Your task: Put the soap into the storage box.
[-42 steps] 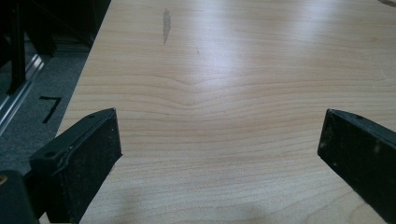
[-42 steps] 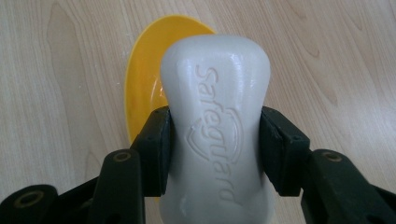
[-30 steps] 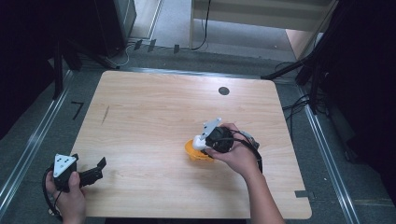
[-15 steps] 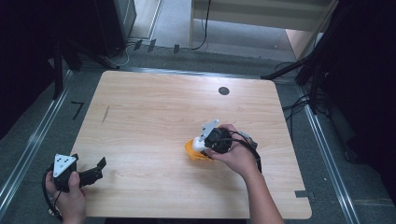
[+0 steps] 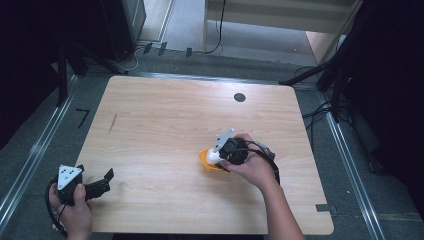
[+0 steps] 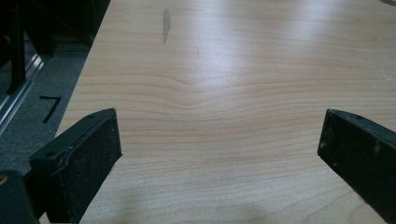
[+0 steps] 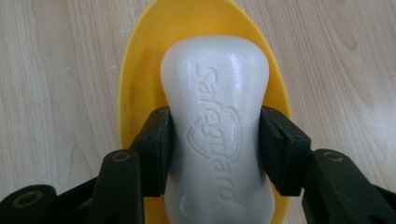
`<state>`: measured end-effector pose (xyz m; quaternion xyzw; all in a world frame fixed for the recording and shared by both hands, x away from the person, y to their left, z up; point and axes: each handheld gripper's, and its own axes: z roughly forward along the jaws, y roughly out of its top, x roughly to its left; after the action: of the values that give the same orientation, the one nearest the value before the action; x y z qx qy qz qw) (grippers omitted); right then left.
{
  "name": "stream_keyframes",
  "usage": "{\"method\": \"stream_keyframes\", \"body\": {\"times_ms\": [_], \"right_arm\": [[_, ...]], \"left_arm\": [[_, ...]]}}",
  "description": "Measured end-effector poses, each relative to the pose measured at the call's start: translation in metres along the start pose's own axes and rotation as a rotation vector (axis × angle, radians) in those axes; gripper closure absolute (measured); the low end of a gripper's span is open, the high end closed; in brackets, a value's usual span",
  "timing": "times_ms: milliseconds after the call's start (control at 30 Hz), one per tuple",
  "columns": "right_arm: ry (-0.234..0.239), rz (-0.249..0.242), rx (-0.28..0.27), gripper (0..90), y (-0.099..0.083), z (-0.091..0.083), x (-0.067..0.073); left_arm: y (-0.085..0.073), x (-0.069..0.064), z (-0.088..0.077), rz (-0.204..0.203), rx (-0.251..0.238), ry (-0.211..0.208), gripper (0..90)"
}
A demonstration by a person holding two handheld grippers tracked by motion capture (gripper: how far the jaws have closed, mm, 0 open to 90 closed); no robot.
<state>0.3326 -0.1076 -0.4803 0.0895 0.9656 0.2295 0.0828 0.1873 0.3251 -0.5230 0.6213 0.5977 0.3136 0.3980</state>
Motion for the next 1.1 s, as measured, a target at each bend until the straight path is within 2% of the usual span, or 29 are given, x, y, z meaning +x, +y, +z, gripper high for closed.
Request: {"method": "stream_keyframes", "body": {"times_ms": [100,300,433,700,1100], "right_arm": [[-0.003,0.015,-0.014,44.3,0.000,-0.003,0.000],[-0.013,0.035,-0.029,41.3,-0.003,-0.011,0.000],[-0.024,0.062,-0.066,40.2,-0.007,-0.018,-0.001],[-0.048,0.112,-0.092,39.3,-0.023,-0.030,-0.004],[-0.102,0.214,-0.144,35.1,-0.046,-0.044,-0.006]], "left_arm": [[0.000,0.000,0.000,-0.001,0.000,0.000,0.0],[0.000,0.000,0.000,0.002,0.000,0.001,0.0],[0.000,0.000,0.000,0.004,0.000,0.001,0.0],[0.000,-0.001,0.000,0.006,0.003,0.002,0.0],[0.000,-0.001,0.000,0.008,0.003,0.002,0.0]]}}
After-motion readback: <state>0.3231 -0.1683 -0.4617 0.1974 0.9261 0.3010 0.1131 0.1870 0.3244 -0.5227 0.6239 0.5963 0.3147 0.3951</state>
